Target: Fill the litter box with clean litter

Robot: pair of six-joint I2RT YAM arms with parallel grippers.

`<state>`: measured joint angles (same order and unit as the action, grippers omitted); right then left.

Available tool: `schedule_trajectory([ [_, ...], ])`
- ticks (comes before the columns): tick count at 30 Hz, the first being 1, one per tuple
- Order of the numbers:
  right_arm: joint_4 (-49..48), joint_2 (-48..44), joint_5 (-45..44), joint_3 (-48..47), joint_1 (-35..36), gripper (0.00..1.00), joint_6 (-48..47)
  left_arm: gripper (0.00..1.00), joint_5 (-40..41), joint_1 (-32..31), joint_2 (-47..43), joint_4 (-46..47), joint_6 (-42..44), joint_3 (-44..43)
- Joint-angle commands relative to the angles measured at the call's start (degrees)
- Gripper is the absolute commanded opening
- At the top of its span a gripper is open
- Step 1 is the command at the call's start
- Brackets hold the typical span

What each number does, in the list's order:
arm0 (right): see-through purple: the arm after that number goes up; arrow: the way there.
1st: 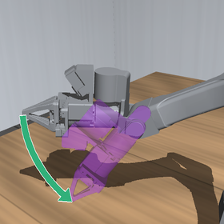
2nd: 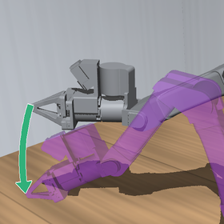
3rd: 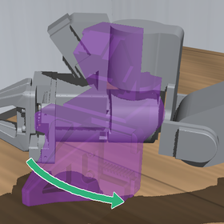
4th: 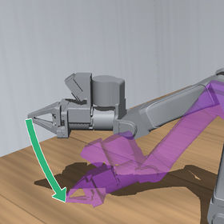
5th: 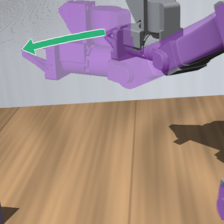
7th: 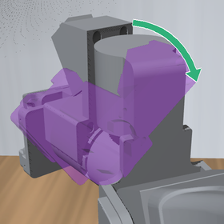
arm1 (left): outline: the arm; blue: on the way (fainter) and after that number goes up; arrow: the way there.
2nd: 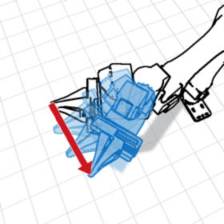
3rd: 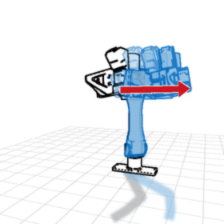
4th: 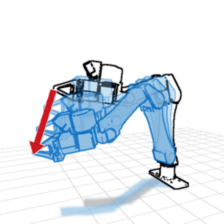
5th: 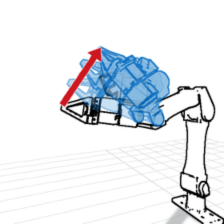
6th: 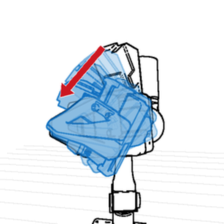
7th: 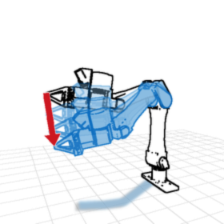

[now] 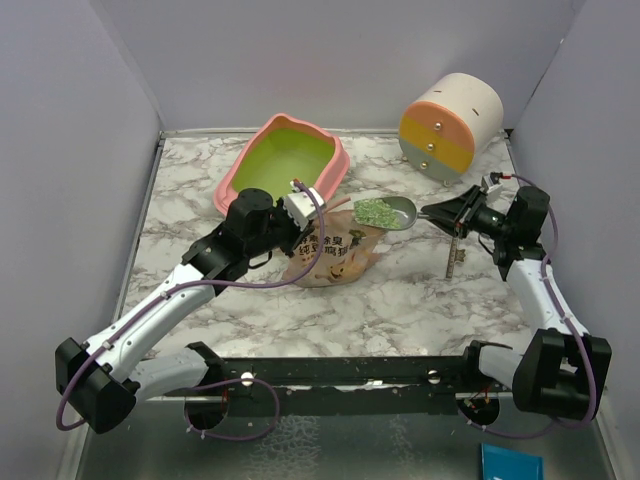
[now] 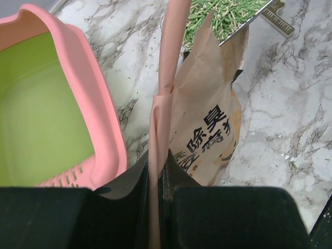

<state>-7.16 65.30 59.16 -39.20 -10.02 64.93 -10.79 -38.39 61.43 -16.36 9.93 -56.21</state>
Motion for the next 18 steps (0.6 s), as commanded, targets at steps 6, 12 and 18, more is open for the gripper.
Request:
schedule_trajectory([
  [6, -7.9, -1.1, -2.2, -0.2, -0.8, 0.01, 6.3, 0.1, 2.1, 0.1, -4.0, 4.6, -2.2, 1.8],
  [12, -9.7, 1.0, -3.3, -1.5, -0.8, 0.01, 7.5, 0.1, 1.9, 0.1, -4.9, 4.6, -2.6, 2.5],
  [18, -11.2, 4.8, -3.1, -4.7, -0.8, 0.01, 6.8, 0.12, 1.5, 0.1, -5.5, 5.6, -3.1, 3.2],
])
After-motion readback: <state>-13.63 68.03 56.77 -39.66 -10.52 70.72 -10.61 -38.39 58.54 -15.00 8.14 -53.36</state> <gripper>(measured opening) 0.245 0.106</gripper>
